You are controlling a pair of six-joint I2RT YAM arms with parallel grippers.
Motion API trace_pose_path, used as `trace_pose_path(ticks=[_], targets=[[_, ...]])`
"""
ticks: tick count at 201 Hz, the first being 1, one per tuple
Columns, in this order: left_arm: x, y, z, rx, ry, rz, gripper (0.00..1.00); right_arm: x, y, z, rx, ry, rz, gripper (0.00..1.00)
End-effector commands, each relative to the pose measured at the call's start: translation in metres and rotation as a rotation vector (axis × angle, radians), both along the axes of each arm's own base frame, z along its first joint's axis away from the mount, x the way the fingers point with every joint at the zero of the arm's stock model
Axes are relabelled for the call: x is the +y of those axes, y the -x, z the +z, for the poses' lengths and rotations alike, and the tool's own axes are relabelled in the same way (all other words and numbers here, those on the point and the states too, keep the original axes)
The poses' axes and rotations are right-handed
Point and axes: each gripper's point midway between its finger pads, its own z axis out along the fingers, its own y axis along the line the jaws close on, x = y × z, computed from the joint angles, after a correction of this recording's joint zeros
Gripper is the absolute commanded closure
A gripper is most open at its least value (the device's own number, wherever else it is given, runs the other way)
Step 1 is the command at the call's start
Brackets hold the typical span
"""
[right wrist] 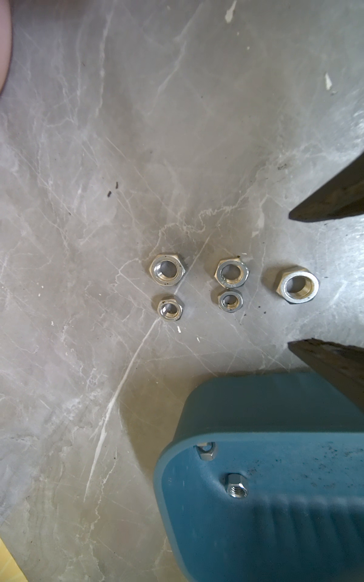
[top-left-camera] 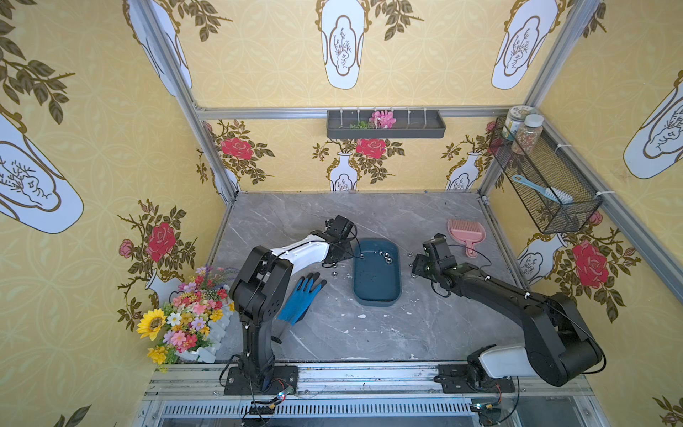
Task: Take out the wing nut from the storage box
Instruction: Place the nut at the center of the board, then pick up the nut from the storage box.
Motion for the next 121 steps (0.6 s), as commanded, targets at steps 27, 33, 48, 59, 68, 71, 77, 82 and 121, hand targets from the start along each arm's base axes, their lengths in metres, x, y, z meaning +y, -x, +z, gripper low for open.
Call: trace_pose_path(ticks=[27,33,48,59,68,71,77,82,121], targets=[[0.007,0.011,0.040,-0.069,0.037,-0.007,0.48,0.013,-0.009,0.015,-0.079,-0.040,0.061,0.41],[0.008,0.013,0.047,-0.083,0.045,-0.012,0.47,0.016,-0.010,0.017,-0.088,-0.049,0.080,0.41],[0.010,0.017,0.061,-0.110,0.061,-0.021,0.45,0.024,-0.010,0.023,-0.114,-0.073,0.127,0.41],[0.012,0.020,0.069,-0.125,0.067,-0.027,0.43,0.034,-0.009,0.029,-0.143,-0.101,0.180,0.41],[0.013,0.022,0.074,-0.135,0.069,-0.031,0.42,0.045,-0.008,0.036,-0.176,-0.119,0.230,0.41],[0.014,0.023,0.075,-0.136,0.069,-0.031,0.41,0.049,-0.008,0.040,-0.189,-0.124,0.250,0.41],[0.015,0.024,0.078,-0.139,0.070,-0.031,0.41,0.058,-0.006,0.046,-0.215,-0.128,0.293,0.41],[0.016,0.026,0.079,-0.142,0.071,-0.033,0.41,0.065,-0.004,0.050,-0.229,-0.121,0.326,0.41],[0.021,0.030,0.094,-0.176,0.071,-0.035,0.37,0.123,0.006,0.057,-0.210,-0.077,0.526,0.41]])
